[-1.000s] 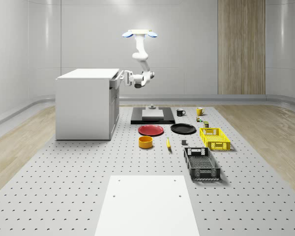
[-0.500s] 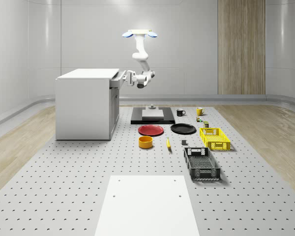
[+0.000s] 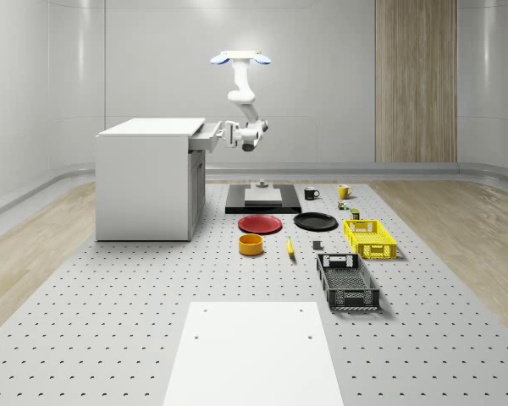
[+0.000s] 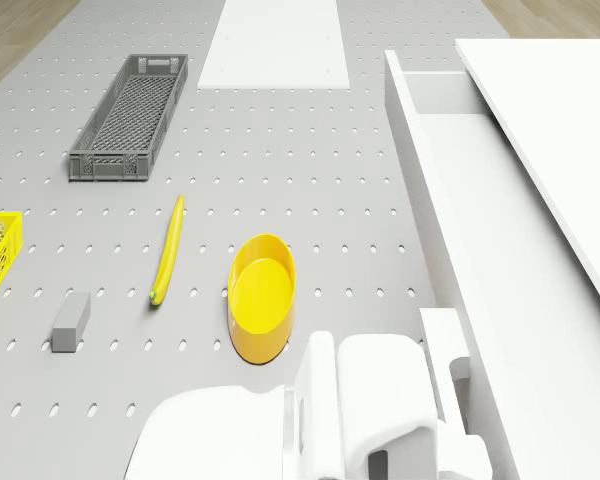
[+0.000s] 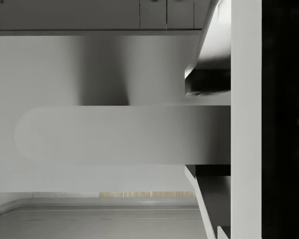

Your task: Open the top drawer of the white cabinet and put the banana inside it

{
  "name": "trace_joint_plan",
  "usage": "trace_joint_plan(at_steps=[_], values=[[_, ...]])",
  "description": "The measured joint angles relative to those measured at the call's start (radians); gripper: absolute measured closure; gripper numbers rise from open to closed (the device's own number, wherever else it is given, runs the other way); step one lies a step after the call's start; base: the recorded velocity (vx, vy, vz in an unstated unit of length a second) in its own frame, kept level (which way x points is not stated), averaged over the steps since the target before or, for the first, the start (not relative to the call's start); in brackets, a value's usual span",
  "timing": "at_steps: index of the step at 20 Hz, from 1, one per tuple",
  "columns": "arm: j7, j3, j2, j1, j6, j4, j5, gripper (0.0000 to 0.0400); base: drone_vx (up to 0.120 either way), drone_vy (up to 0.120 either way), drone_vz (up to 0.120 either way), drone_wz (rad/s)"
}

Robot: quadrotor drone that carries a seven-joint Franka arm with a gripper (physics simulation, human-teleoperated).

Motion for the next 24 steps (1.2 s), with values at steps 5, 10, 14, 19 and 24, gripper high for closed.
trace_joint_plan(at_steps=[5,10,14,19,24], values=[[-0.29,-0.108,0.156,-0.072,-0.197,-0.049,0.008,0.0049,0.0,0.0,0.0,0.0],[-0.138,-0.021,0.23,-0.24,-0.33,0.047,0.07,0.0071,0.0,0.04,0.0,0.0],[-0.094,-0.017,0.173,-0.255,-0.319,0.059,0.03,0.0026,0.0,0.03,0.0,0.0],[-0.061,-0.027,0.134,-0.251,-0.31,0.071,0.001,0.0007,0.0,-0.12,0.0,0.0],[-0.044,-0.039,0.112,-0.233,-0.296,0.075,-0.016,0.0002,0.0,-0.112,0.0,0.0]])
